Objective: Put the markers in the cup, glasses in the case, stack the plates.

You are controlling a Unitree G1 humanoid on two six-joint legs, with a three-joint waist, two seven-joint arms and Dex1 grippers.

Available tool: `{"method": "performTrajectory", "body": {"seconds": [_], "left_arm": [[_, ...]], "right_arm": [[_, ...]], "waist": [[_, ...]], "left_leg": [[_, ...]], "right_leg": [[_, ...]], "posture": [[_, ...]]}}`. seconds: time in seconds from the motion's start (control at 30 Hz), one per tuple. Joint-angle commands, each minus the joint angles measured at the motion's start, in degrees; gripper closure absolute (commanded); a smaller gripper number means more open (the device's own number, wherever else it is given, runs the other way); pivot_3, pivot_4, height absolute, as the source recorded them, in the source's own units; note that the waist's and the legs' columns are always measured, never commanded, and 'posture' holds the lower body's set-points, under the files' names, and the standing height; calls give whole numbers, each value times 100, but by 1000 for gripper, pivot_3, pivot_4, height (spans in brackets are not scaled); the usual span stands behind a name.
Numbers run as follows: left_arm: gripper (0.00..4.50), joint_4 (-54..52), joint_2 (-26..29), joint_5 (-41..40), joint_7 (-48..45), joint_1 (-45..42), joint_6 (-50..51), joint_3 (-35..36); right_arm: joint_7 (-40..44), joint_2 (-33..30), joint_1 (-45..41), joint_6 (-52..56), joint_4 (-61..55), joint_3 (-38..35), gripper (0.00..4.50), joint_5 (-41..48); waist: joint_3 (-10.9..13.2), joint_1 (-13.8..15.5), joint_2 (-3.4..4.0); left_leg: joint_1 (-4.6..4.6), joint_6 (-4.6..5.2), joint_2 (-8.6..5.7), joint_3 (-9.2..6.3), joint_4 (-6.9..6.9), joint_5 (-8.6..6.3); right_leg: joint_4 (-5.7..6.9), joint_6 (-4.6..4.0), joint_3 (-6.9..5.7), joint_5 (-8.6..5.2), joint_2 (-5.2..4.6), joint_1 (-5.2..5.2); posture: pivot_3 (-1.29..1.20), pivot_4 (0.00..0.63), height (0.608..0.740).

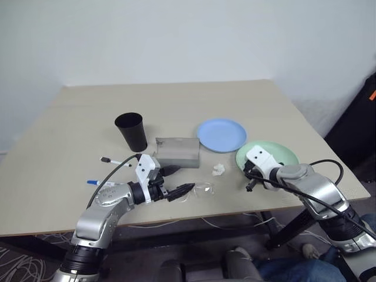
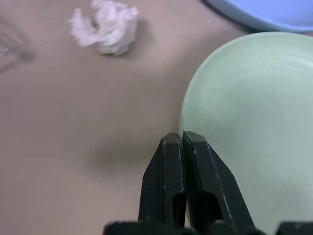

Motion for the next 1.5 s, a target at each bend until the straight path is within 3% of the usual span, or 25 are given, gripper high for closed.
{"method": "performTrajectory", "body": {"seconds": [0.03, 0.3, 0.77, 1.03, 1.27, 1.37, 1.5], "left_arm": [[0, -199, -5, 32, -5, -63, -119, 8], [0, -140, -22, 78, -28, -142, -129, -26], [0, 35, -37, 140, -88, -407, -156, -54], [0, 23, -45, 145, -65, -395, -164, -51], [0, -53, -50, 142, -17, -318, -143, -39], [0, -60, -49, 140, -11, -300, -145, -37], [0, -38, -49, 145, -15, -316, -154, -43]], "right_arm": [[-463, 22, -286, -209, 413, -188, 4470, -452], [-642, 100, -798, -1429, 1460, -205, 4470, -964], [729, 988, -2136, -5413, 4652, -88, 4470, -1100], [1381, 1607, -2817, -6642, 6385, -140, 4470, -1251], [1375, 1904, -3143, -7232, 7346, -257, 4470, -1407], [1408, 1977, -3205, -7365, 7495, -331, 3828, -1400], [1471, 2022, -3258, -7413, 7564, -460, 2540, -1372]], "waist": [[0, 12, 0], [3, 13, 5], [5, -6, 9], [5, -5, 11], [6, -6, 14], [5, -6, 15], [4, -6, 16]], "left_leg": [[0, 5, 0, -1, 0, 3], [-13, 10, -4, 0, -40, 5], [-3, 13, -4, -2, -36, 7], [-4, 13, -4, -4, -39, 8], [0, 13, -4, -5, -41, 8], [0, 13, -4, -5, -41, 8], [1, 13, -4, -6, -41, 9]], "right_leg": [[0, 0, 0, 0, 0, 0], [-1, -1, 1, 0, 1, -8], [4, 0, 3, 2, 4, 4], [3, 9, 4, 7, 5, 5], [8, 10, 4, 9, 7, 5], [8, 11, 5, 9, 7, 6], [10, 12, 5, 11, 8, 7]], "posture": [[0, 0, 740], [0, 0, 740], [0, 0, 740], [0, 0, 740], [0, 0, 740], [0, 0, 740], [0, 0, 740]]}}
